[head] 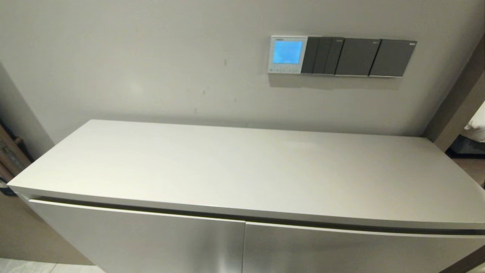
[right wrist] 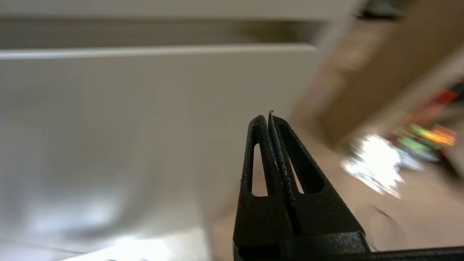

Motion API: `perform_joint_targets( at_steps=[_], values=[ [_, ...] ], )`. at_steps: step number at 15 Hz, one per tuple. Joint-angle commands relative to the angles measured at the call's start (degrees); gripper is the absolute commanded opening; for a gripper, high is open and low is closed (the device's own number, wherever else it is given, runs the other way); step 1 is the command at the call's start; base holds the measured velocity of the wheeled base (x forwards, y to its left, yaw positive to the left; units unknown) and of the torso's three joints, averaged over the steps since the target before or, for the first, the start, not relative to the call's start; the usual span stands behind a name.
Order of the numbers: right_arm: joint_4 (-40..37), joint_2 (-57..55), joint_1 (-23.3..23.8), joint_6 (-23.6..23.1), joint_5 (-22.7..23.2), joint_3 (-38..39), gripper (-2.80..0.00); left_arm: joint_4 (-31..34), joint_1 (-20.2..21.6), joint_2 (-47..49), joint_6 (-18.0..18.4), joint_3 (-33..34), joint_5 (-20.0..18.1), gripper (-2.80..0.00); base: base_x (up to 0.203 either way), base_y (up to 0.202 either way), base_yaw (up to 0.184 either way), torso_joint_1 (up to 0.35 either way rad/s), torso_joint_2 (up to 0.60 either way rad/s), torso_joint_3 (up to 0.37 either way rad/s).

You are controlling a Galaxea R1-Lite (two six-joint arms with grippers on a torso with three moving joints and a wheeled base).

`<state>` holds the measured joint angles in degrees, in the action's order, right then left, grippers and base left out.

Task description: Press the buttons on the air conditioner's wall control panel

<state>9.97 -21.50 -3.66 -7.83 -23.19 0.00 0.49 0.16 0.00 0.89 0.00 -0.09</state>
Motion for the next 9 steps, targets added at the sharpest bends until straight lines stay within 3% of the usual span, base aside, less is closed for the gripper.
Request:
perform_joint_targets(
  at_steps=[1,2,5,9],
  values=[
    [-0.18,6.14,4.24,0.83,12.12,0.04,-2.80,0.04,0.02,0.09,-0.02,0.00,0.00,-2.80,0.000,0.000,0.000,0.000,0.00,0.000],
    [-0.26,6.78,4.77,2.47,17.31,0.02,-2.80,0.02,0.02,0.00,-0.02,0.00,0.00,-2.80,0.000,0.000,0.000,0.000,0.00,0.000],
    [-1.19,10.19,4.49,3.49,22.76,-0.02,-2.80,-0.02,0.02,0.08,-0.02,0.00,0.00,-2.80,0.000,0.000,0.000,0.000,0.00,0.000],
    [-8.55,18.54,3.33,3.74,24.87,-0.06,-2.80,0.04,0.02,0.03,-0.02,0.00,0.00,-2.80,0.000,0.000,0.000,0.000,0.00,0.000]
  ],
)
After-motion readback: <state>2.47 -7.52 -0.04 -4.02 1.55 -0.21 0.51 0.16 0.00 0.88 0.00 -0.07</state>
